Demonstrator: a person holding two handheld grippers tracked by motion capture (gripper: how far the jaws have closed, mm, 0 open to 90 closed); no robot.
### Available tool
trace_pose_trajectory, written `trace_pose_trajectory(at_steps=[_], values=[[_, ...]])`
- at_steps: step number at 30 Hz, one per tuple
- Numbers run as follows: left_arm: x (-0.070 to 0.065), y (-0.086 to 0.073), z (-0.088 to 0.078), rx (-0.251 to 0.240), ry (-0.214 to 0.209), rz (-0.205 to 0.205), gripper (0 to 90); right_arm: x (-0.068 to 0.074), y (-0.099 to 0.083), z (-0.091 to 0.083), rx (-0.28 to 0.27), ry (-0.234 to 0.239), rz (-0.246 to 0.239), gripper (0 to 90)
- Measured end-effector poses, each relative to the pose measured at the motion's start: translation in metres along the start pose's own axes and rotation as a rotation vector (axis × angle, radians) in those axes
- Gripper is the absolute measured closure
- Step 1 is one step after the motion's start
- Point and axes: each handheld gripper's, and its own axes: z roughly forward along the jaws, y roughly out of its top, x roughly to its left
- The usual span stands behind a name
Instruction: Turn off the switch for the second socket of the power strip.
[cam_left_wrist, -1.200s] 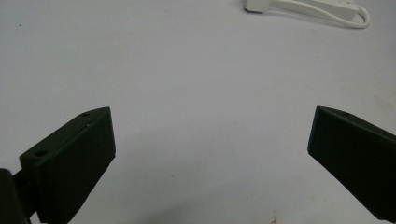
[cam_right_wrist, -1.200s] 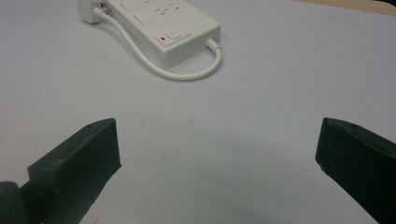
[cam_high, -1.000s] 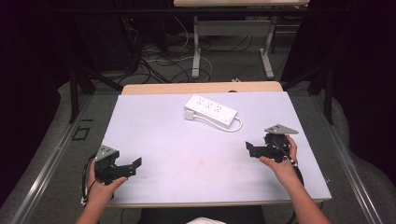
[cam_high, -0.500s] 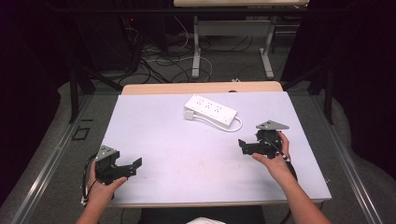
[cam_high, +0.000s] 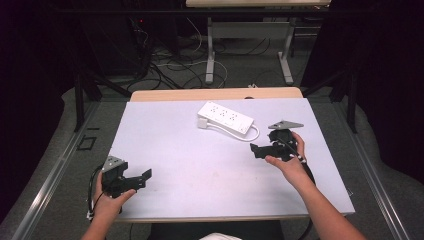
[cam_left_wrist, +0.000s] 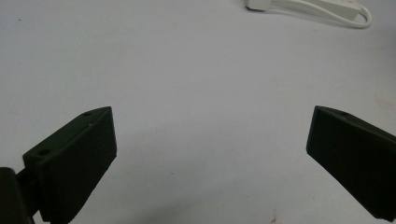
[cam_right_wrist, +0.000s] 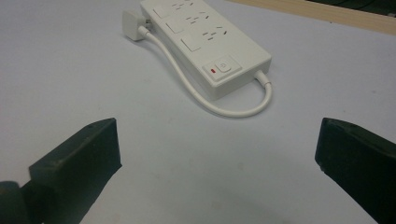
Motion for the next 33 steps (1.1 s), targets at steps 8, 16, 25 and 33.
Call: trace_pose_trajectory(at_steps=[8,16,25,33], values=[[0.001,0.000,0.000,0.003,0.000,-0.004,1.3,-0.002,0.011,0.001,0.020,0.002,0.002,0.1],[0.001,0.000,0.000,0.003,0.001,-0.005,1.3,-0.005,0.022,0.004,0.047,0.007,0.009,0.1],[0.001,0.000,0.000,0.003,0.001,-0.003,1.4,-0.007,0.037,0.006,0.062,0.003,0.012,0.6],[0.001,0.000,0.000,0.004,0.001,-0.004,1.3,-0.008,0.048,0.010,0.083,-0.006,0.007,1.7]])
